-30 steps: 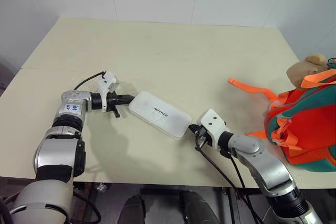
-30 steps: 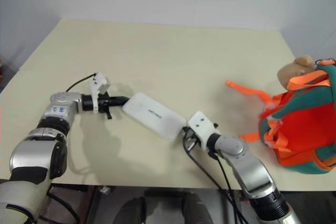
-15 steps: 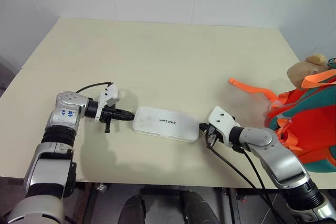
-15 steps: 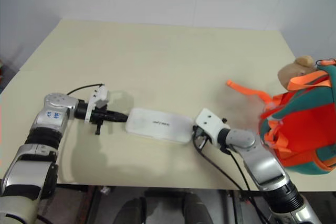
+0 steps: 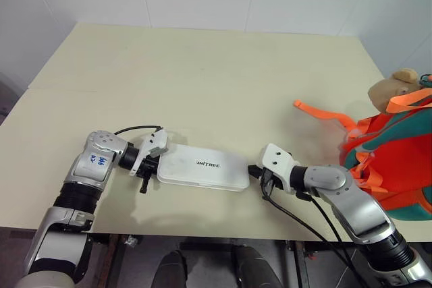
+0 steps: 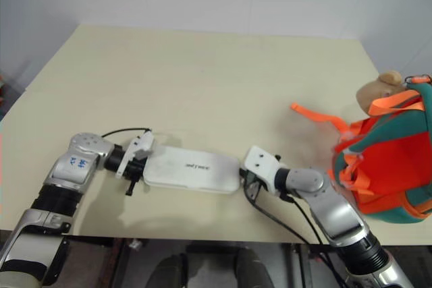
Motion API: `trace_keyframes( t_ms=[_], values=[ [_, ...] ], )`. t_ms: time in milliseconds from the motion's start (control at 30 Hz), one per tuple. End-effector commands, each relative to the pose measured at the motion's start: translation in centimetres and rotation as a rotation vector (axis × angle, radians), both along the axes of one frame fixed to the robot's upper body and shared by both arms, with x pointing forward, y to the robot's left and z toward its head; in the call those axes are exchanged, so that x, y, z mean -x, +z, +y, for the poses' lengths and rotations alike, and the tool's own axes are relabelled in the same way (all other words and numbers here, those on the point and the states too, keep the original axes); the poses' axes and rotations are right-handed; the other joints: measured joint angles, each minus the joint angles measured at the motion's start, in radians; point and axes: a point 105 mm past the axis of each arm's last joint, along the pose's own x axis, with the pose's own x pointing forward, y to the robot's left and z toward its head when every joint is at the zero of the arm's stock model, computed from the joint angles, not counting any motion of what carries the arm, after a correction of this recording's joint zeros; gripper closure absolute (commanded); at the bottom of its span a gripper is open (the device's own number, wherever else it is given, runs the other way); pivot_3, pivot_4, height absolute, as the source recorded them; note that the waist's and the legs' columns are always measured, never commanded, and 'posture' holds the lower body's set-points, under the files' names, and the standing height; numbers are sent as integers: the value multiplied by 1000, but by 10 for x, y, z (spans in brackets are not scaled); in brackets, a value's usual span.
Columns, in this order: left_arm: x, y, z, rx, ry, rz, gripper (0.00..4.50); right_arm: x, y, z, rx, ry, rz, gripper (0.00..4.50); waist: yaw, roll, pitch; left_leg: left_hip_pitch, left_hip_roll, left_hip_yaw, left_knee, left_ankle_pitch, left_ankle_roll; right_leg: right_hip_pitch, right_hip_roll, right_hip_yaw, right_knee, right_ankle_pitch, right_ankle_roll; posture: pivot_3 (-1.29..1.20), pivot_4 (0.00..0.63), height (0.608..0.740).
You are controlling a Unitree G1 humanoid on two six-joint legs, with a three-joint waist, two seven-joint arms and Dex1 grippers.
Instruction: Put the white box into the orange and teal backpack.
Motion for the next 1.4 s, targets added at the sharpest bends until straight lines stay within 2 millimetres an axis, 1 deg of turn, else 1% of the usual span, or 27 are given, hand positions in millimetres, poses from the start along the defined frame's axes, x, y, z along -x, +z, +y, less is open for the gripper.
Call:
trace_keyframes(
  t_ms=[33, 200, 333, 367, 433, 600, 667, 833, 867, 933, 1100, 1267, 1333, 1367, 1400],
  values=[
    [-1, -4, 6, -43, 19, -11, 4480, 0, 13, 4, -14, 36, -61, 4500, 0, 0, 0, 0, 0, 0, 0, 0, 0, 0, 0, 0, 0, 0, 0, 0, 150, 740],
    [-10, -5, 23, -135, 90, -61, 4480, -1, 11, 1, -9, 26, -69, 4500, -1, 0, 0, 1, 0, 0, 0, 0, 0, 0, 0, 0, 1, 0, 0, 0, 150, 740],
    [-11, -3, 34, -193, 125, -73, 4480, -1, 10, 0, -6, 25, -71, 4500, -6, 0, 0, 2, 0, 0, 0, 1, 1, 1, 0, 1, 1, 0, -1, 0, 150, 740],
    [-10, -3, 37, -207, 130, -75, 4480, -1, 10, -1, -5, 23, -73, 4500, -6, 0, 0, 2, 0, 1, 0, 1, 1, 1, 0, 1, 1, -1, -3, 0, 150, 740],
    [-9, -2, 39, -219, 142, -74, 4480, -2, 10, -3, -1, 20, -76, 4500, -7, 0, 0, 2, 0, 1, 1, 1, 1, 1, 0, 1, 1, -7, -15, 0, 150, 740],
    [-7, -9, 38, -252, 148, -54, 4480, -3, 10, -4, 4, 23, -83, 4500, -4, 0, 0, 2, 0, 1, 0, 1, 1, 1, 0, 2, 2, -7, -14, 0, 150, 740],
    [-6, -10, 42, -274, 160, -45, 4480, -4, 11, -4, 4, 25, -87, 4500, -4, 0, 0, 2, 0, 1, 1, 1, 1, 1, 0, 1, 2, -7, -14, 0, 150, 740],
    [-4, -4, 57, -312, 204, -43, 4480, -6, 12, -5, 5, 20, -94, 4500, -18, 0, 0, 3, 0, 1, 0, 1, 1, 1, 0, 2, 3, -7, -14, 0, 150, 740],
    [-4, -2, 60, -315, 218, -47, 4109, -7, 12, -6, 5, 18, -94, 4500, -24, 0, 0, 3, 0, 1, 0, 1, 1, 1, 0, 2, 3, -7, -14, 0, 150, 740],
    [-4, 0, 67, -323, 240, -47, 3686, -7, 11, -7, 7, 16, -92, 4500, -31, 0, 0, 4, 0, 1, 0, 1, 1, 1, 0, 2, 4, -7, -14, 0, 150, 740],
    [-3, 5, 79, -342, 276, -52, 2279, -9, 11, -7, 7, 19, -94, 4500, -32, 0, 0, 6, 0, 1, 0, 2, 2, 1, 1, 3, 7, -9, -18, 0, 150, 740],
    [-8, 16, 86, -326, 329, -91, 802, -14, 14, -12, 16, 13, -105, 4500, -32, 0, 0, 6, 0, 2, 0, 3, 3, 1, 1, 4, 6, -9, -18, 0, 150, 740],
    [-12, 26, 88, -285, 358, -137, 207, -17, 16, -15, 18, 5, -115, 4500, -31, 0, 0, 6, 0, 2, 0, 3, 3, 1, 1, 4, 6, -9, -18, 0, 150, 740],
    [-16, 33, 87, -247, 372, -178, 22, -18, 19, -16, 12, -2, -121, 4500, -30, 0, 0, 6, 0, 2, 0, 3, 3, 1, 1, 4, 6, -9, -18, 0, 150, 740],
    [-20, 41, 86, -200, 384, -224, 22, -19, 21, -18, 7, -6, -126, 4500, -30, 0, 0, 5, 0, 2, 0, 3, 3, 0, 1, 4, 6, -9, -18, 0, 150, 740]
  ],
)
